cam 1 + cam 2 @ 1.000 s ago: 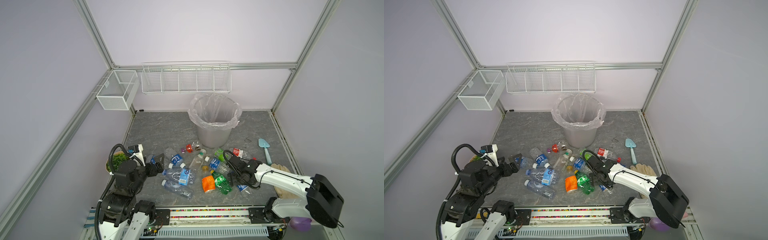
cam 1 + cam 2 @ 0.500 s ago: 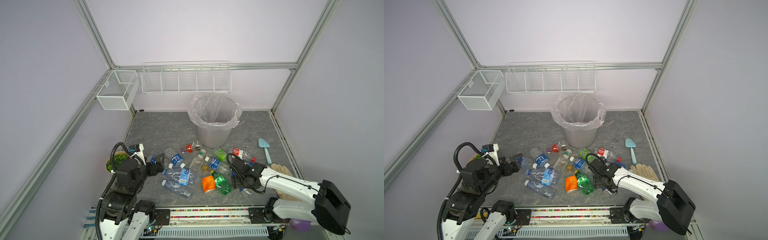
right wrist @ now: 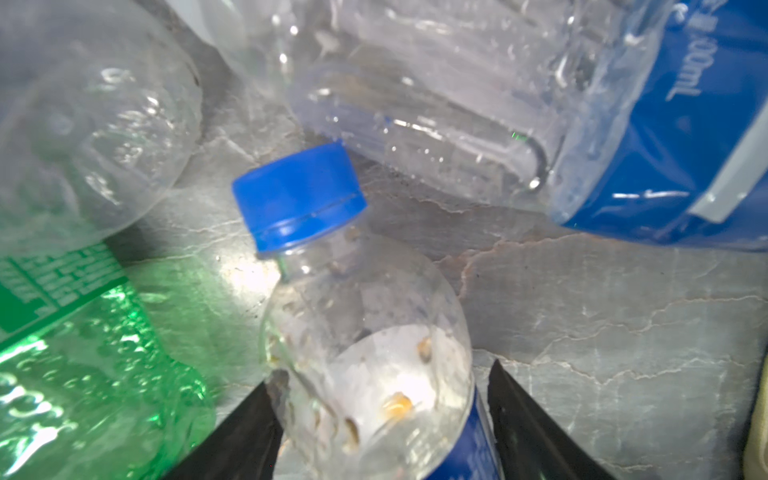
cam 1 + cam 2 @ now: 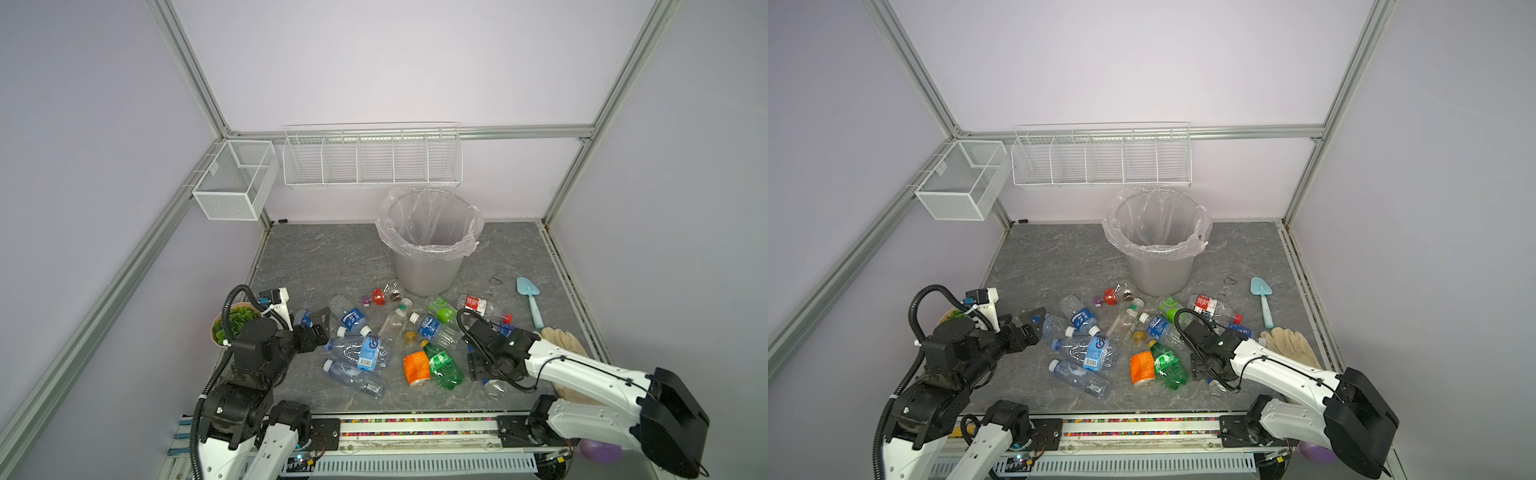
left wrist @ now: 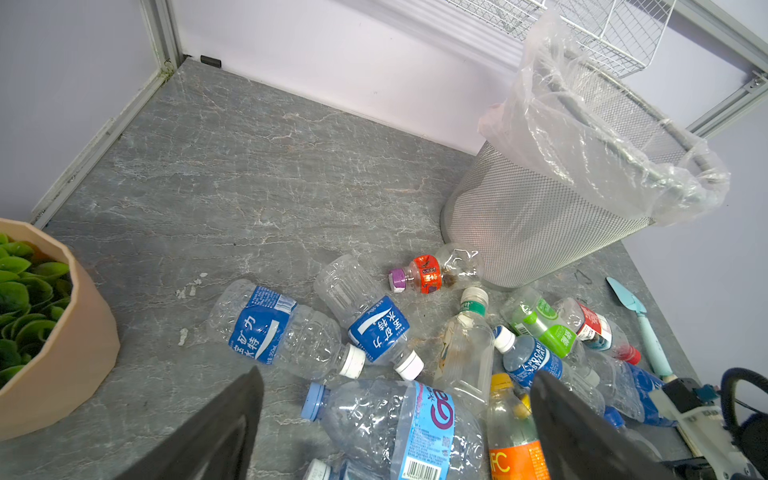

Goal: Throw the plastic bottles in the bin
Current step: 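Grasp the blue-capped clear bottle with the right gripper and lift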

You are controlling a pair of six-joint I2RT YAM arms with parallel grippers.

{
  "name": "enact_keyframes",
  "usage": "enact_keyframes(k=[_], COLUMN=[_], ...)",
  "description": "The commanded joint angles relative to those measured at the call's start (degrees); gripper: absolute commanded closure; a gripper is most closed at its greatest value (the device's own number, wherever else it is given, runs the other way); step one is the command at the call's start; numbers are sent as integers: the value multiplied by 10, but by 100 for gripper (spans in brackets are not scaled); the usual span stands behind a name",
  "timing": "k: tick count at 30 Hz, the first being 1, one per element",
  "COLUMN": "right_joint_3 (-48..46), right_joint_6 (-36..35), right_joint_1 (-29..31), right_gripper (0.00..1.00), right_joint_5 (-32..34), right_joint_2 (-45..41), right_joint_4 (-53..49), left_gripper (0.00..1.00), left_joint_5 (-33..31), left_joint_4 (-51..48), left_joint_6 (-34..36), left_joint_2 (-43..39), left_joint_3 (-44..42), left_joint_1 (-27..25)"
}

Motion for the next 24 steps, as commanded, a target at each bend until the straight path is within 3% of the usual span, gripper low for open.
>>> enact_keyframes(k=[1,3,12,24], right_joint_3=[-2,0,23,239], right_joint_6=[3,2,7,-16], right_joint_1=[3,3,9,93], right_gripper=[27,29,58,63], right_joint_5=[-4,-5,-6,75], right_joint_2=[11,17,-3,-76], right_joint_4=[0,1,-27,-156], left_gripper=[1,1,1,1], left_joint_5=[-9,-11,-13,-5], left_joint_4=[-16,-16,-17,-11], left_joint_6=[-8,-9,-9,-6], left_joint_2=[-5,-5,-6,-6], left_joint_3=[-1,-1,-2,-4], left_joint_1=[-7,-11,-15,-15])
